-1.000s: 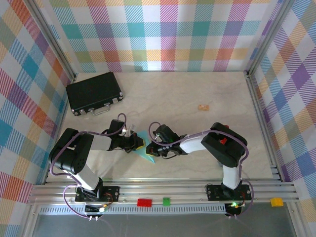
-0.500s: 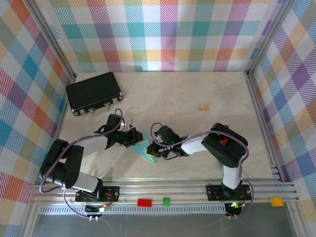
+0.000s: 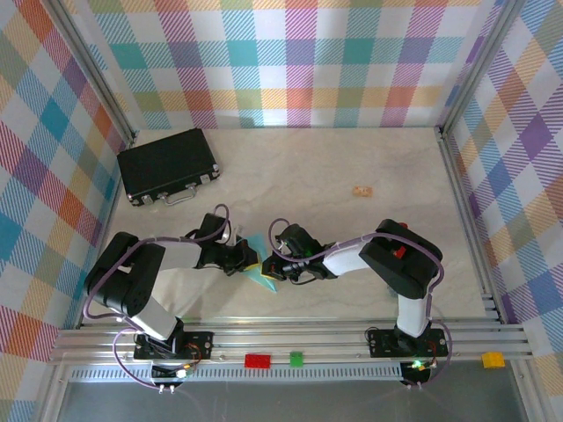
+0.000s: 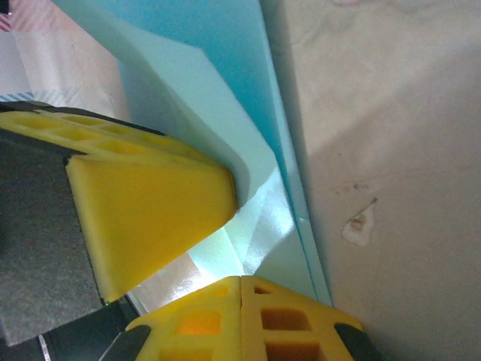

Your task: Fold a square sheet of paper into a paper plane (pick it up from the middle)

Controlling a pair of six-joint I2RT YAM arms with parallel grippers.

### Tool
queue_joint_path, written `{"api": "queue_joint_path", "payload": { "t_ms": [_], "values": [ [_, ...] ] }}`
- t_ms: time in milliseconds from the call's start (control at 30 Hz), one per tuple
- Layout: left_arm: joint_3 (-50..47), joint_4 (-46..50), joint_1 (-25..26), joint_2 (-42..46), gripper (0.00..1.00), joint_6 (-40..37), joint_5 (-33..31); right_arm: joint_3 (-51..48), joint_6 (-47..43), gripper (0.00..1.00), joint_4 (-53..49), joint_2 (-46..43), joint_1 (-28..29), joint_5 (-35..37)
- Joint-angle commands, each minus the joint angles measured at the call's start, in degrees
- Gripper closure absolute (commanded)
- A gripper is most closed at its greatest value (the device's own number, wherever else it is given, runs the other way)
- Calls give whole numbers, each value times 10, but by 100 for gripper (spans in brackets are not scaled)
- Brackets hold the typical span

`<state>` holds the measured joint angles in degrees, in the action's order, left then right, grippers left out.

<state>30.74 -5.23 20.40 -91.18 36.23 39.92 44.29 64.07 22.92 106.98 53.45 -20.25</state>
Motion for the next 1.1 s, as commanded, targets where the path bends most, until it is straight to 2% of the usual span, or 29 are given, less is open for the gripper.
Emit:
{"api": "queue_joint_path", "payload": {
  "t_ms": [0,267,433,567,633,700,900,1067],
  "values": [
    [10,8,-45,-36,99,-24,-53,-34,1,100,-120,16,4,21],
    [49,23,-87,-44,96,-45,-16,-36,-3,100,-124,18,7,22],
    [57,20,-87,-44,94,-39,6,-33,-4,100,-126,18,7,21],
    [82,55,-87,-37,94,-46,-21,-27,-7,100,-128,19,7,16],
    [88,47,-87,-39,94,-41,4,-25,-8,100,-132,18,7,16],
    [81,36,-84,-19,93,-31,28,-23,-11,100,-138,16,7,20],
    [48,46,-66,63,91,-32,34,-19,-6,100,-141,17,8,22],
    [40,25,-49,27,91,-41,43,-15,-11,100,-151,17,8,23]
  ]
}}
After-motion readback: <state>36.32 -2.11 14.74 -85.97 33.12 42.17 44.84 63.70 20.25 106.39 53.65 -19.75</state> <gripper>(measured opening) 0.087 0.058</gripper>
